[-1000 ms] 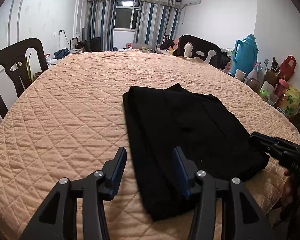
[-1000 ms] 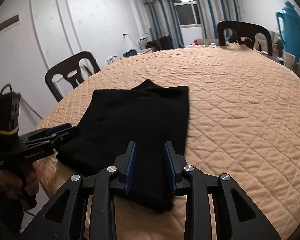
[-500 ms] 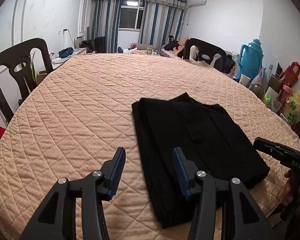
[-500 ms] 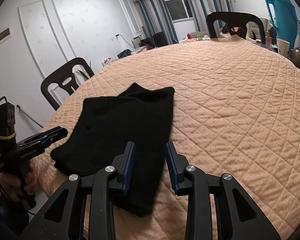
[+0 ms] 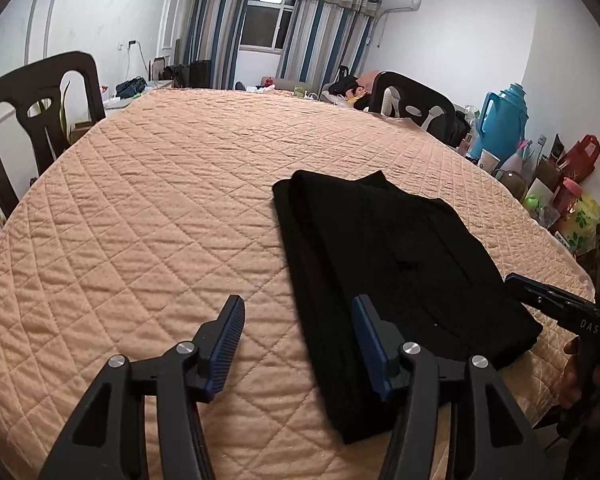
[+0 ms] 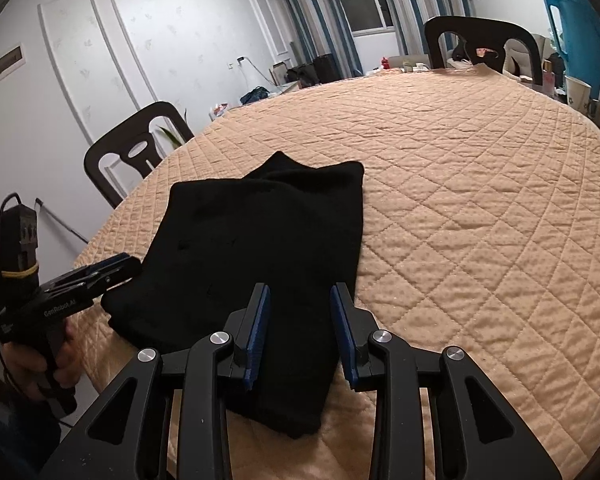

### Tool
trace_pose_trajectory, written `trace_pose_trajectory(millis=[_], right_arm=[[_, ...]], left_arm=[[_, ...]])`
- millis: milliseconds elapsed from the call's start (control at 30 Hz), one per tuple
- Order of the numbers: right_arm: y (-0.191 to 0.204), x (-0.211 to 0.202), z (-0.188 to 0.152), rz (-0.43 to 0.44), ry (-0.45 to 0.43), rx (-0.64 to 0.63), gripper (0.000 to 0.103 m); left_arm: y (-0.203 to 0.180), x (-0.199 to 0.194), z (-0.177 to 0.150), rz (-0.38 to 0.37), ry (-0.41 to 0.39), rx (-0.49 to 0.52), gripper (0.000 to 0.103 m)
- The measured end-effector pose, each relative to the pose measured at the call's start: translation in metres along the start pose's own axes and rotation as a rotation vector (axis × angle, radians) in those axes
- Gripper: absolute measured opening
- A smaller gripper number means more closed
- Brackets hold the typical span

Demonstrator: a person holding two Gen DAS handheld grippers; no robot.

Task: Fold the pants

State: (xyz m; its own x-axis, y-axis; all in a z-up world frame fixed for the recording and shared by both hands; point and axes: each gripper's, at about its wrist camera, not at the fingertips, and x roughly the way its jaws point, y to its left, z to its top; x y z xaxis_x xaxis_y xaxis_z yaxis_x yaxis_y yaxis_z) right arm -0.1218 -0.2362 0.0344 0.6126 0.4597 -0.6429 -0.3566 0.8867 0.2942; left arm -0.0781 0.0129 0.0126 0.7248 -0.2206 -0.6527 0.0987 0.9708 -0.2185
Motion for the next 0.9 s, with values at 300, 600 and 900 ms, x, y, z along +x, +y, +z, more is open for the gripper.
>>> trace_pose_trajectory(millis=[300,600,900], right_arm=[[-0.02,0.01,0.018,0.067,-0.003,0.099,0.049],[-0.03,0.036,0.022,0.124,0.056,0.2,0.049],[-0.026,0.023,0.002,0.199,0.077,0.22,0.051]], left_arm=[[0.003,0.027,0.019,-0.109,0.049,-0.06,0.06],[-0.002,0.039,0.021,-0.181,0.076,-0.113,0.064],[-0.003,0.019,-0.001,-0.239,0.071,-0.142,0.065]])
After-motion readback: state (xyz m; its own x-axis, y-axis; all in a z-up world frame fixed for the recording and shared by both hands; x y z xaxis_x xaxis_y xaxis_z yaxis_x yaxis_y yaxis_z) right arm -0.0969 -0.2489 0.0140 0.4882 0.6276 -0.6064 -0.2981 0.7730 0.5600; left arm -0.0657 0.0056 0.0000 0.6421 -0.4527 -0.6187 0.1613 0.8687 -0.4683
